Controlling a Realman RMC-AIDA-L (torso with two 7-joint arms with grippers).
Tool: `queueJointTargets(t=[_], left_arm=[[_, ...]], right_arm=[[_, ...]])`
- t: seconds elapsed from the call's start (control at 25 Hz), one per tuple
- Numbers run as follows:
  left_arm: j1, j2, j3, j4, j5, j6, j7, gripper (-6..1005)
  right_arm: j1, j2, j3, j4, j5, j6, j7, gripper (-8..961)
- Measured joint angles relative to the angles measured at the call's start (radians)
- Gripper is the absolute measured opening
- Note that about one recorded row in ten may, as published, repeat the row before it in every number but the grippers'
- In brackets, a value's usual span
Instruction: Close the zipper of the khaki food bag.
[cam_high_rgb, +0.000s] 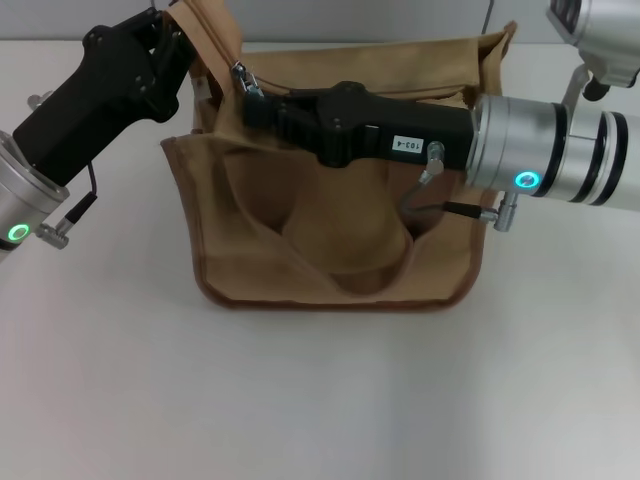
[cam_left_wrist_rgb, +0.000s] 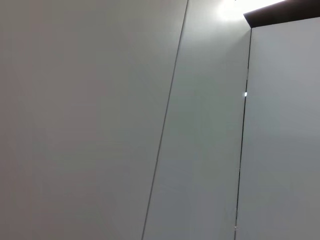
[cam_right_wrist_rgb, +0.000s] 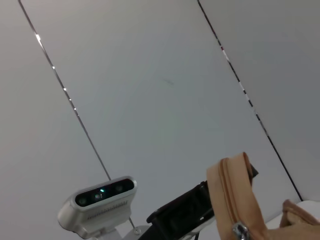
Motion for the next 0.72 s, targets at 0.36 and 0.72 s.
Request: queueJointTargets(t=[0.36,0.72], left_arm=[[0.031,0.0,-0.002,-0.002,-0.024,-0.042,0.03,17],[0.08,0.002,-0.002,-0.003,-0.1,-0.088,0.041,18]], right_arm=[[-0.014,-0.003,0.0,0.012,-0.002,0.0,0.001,7],[-0.056,-0.014,0.008,0.013,-0.002,0.0,0.004,7]])
